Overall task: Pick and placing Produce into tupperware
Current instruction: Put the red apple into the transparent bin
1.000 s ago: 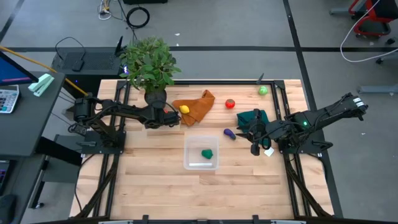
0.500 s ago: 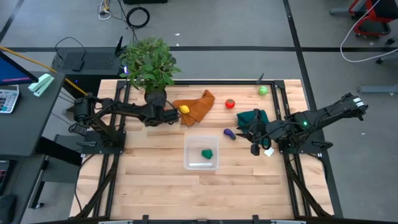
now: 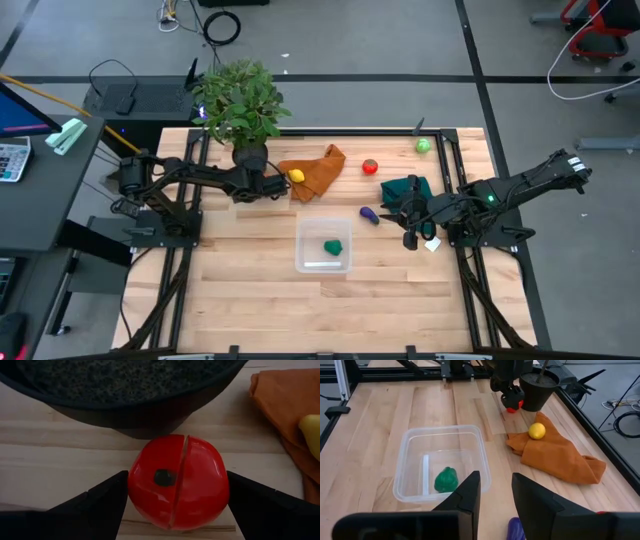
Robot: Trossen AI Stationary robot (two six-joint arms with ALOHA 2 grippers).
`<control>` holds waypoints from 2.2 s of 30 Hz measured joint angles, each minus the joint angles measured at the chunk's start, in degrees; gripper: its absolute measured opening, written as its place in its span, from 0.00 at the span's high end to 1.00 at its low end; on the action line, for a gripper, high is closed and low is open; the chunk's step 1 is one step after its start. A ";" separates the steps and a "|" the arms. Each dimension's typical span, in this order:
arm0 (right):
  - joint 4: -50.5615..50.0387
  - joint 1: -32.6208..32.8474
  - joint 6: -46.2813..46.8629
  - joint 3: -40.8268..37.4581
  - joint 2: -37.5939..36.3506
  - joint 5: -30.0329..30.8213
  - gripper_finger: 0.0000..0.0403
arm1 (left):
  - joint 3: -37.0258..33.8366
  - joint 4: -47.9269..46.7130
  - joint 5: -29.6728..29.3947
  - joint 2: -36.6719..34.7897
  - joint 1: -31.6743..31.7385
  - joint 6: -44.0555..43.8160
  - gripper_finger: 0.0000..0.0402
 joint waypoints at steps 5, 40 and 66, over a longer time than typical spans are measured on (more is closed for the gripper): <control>0.01 0.01 -0.02 0.00 0.00 0.02 0.81 | 0.02 0.11 0.38 0.36 0.00 0.00 0.20; -0.01 0.01 0.52 0.00 0.00 0.06 0.81 | 0.04 2.97 1.79 4.90 -1.75 -1.53 0.40; -0.06 0.00 1.55 0.00 0.00 0.07 0.81 | 0.02 3.02 -10.47 4.90 -4.30 -3.41 0.14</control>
